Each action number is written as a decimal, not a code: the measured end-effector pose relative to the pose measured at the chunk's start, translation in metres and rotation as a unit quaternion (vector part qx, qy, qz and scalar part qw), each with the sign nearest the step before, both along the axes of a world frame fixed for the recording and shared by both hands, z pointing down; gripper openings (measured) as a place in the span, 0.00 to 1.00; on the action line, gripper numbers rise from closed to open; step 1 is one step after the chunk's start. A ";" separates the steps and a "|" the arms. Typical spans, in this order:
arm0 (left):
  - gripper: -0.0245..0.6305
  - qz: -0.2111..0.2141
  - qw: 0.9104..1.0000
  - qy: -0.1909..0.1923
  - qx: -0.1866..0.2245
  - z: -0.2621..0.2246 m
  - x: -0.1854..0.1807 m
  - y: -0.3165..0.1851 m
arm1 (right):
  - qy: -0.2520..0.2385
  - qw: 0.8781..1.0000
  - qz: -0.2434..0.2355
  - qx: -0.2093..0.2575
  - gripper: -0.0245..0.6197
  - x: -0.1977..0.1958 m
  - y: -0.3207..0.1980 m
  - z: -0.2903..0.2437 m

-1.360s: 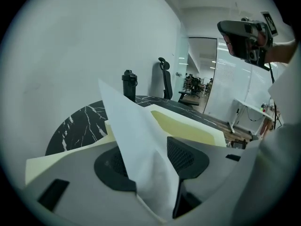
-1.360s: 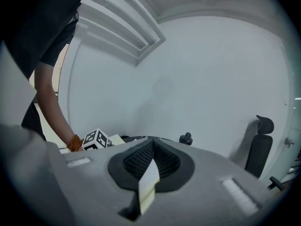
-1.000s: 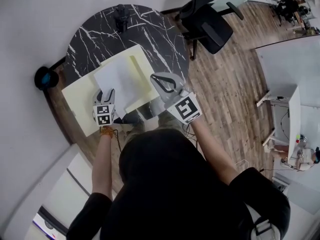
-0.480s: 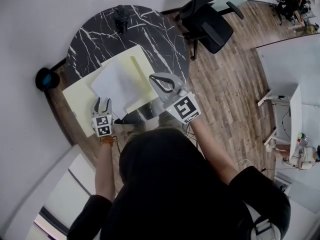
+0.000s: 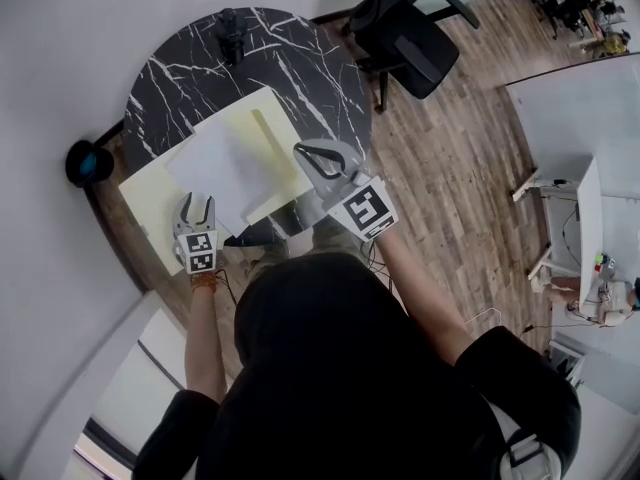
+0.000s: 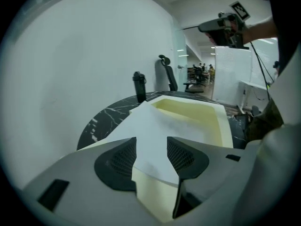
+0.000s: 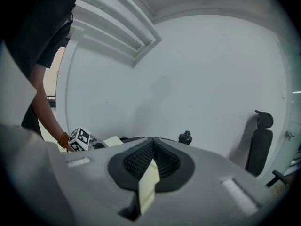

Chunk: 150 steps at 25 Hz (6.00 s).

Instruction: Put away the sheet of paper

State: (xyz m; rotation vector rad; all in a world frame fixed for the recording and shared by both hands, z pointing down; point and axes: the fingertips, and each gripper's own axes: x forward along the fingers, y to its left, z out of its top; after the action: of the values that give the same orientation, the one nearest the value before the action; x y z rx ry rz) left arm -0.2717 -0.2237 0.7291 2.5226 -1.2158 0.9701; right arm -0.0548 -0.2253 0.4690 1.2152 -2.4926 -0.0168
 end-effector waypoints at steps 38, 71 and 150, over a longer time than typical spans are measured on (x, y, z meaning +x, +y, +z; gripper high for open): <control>0.31 0.277 0.940 -0.091 -0.178 0.103 0.142 0.008 | 0.003 0.997 0.076 -0.004 0.04 0.068 -0.002 -0.007; 0.36 0.303 0.930 -0.114 -0.174 0.103 0.156 -0.036 | -0.006 0.993 0.113 -0.021 0.04 0.117 0.001 0.001; 0.33 0.181 0.979 0.039 -0.084 -0.017 0.134 -0.006 | -0.022 0.999 0.034 -0.020 0.04 0.041 0.004 0.002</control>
State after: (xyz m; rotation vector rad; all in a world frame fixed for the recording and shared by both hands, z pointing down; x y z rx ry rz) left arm -0.1375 -0.2300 0.7117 2.6651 -0.6330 0.9864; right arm -0.0135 -0.2209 0.4715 1.2973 -2.4741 0.0782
